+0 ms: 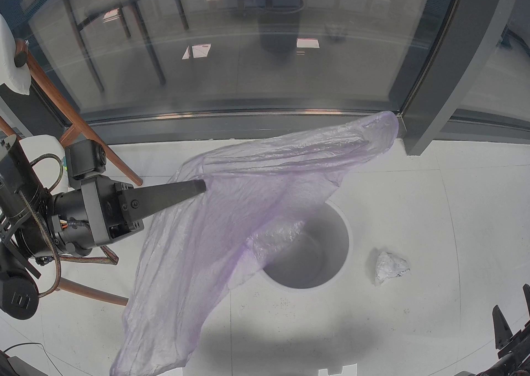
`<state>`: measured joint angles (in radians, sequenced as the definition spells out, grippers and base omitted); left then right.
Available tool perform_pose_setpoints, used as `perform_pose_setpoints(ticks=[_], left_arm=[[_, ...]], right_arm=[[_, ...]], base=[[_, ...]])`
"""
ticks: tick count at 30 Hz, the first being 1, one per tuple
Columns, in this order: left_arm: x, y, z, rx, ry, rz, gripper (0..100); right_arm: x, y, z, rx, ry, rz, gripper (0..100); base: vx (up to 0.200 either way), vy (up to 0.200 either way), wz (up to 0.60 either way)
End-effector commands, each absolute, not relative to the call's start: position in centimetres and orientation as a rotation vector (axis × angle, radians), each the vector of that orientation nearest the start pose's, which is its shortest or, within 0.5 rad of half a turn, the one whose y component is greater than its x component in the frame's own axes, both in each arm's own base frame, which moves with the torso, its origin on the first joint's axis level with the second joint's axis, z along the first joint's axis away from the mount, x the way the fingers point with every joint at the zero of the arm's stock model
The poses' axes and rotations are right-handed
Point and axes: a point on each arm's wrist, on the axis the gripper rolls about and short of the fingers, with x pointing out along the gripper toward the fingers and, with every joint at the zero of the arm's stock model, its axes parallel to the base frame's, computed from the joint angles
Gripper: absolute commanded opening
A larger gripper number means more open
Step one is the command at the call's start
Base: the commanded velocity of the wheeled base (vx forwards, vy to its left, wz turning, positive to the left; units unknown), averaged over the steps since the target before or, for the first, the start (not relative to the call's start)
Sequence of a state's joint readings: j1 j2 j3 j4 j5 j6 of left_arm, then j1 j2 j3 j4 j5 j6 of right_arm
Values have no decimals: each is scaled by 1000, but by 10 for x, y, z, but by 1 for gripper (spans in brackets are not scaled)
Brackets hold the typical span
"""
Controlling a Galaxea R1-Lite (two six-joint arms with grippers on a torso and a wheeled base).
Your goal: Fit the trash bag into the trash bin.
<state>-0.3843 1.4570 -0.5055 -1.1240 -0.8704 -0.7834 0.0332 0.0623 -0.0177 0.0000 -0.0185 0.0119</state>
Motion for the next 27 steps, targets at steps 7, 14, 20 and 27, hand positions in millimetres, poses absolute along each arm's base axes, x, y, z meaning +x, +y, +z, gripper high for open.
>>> perform_pose_setpoints(ticks=[7,14,20,27], left_arm=[[196,-101,207,-630,350,-1251,0],[197,-102,206,-635,359,-1250,0],[193,-108,206,-629,368,-1281,0],[194,-117,208,-619,342,-1330,0]], right_arm=[[-18,-1,77,12,63,15,100],[-18,-1,77,12,63,15,100],[-18,-1,77,12,63,15,100],[-18,-1,77,12,63,15,100]], base=[[0,0,0],[0,0,0],[0,0,0],[0,0,0]])
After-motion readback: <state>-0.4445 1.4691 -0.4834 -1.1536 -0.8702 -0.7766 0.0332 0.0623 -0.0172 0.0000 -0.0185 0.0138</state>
